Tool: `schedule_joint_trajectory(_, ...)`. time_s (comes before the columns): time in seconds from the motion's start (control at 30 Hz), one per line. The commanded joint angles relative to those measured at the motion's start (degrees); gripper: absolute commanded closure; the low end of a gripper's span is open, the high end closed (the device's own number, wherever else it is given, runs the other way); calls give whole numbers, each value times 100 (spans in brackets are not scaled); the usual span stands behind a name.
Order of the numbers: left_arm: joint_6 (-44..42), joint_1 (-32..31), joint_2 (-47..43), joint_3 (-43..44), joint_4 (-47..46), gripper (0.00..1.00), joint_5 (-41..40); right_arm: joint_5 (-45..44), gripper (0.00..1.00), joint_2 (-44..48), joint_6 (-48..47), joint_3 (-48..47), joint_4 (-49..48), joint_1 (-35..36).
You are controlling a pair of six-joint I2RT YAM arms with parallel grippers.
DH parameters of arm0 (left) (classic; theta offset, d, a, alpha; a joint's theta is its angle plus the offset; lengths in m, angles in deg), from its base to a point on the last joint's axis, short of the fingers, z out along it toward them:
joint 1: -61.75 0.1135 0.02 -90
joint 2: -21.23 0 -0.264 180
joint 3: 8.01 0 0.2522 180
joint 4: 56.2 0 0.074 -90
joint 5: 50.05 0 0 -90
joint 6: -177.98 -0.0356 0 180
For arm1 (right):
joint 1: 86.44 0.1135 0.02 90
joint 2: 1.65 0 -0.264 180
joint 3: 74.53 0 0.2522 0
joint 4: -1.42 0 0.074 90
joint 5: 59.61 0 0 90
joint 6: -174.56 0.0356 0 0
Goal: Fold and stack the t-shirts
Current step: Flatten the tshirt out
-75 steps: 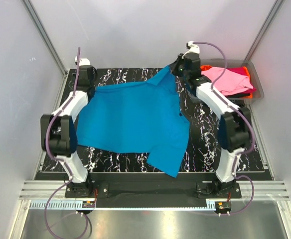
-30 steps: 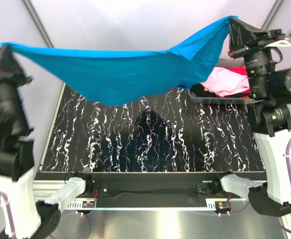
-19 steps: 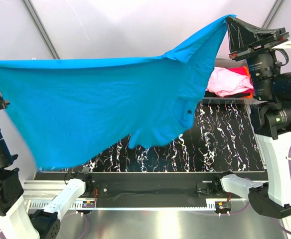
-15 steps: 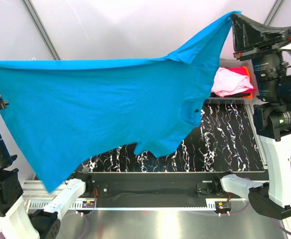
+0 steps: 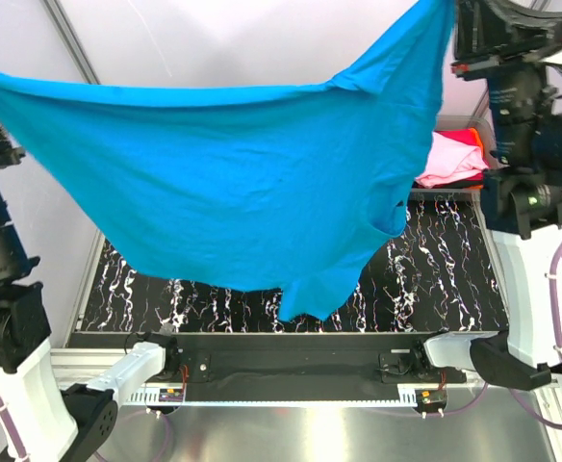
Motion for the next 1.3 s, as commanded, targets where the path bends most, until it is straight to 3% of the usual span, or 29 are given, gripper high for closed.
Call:
schedule_joint_trajectory(0.0, 121, 7, 115, 147, -358, 100, 317, -49, 100, 88, -336, -23, -242, -27)
schedule_joint_trajectory(0.23, 351, 7, -674, -257, -262, 100, 441, 83, 100, 975, -328, 249, -269, -27)
schedule_joint_trajectory(0.47, 614, 16, -966, -134, 11, 100, 687, 144, 100, 1609, 51, 566, -383, -27)
schedule_joint_trajectory(0.77, 518, 16, -553, -441, -51, 100, 442, -40, 100, 1058, 147, 707, -497, -27)
schedule_joint_trajectory(0.97, 61, 16, -315, -1863, -156, 100, -524, -163, 100, 153, 262, 1066, -603, -19)
schedule_joint_trajectory(1.1, -62, 24, -394, -4037, -857, 100, -973, -181, 100, -358, 419, 1777, -970, -27)
schedule_joint_trajectory(1.27, -273, 42, 122, -5861, -1972, 98, -1527, -233, 100, -1173, 508, 2912, -1691, -27)
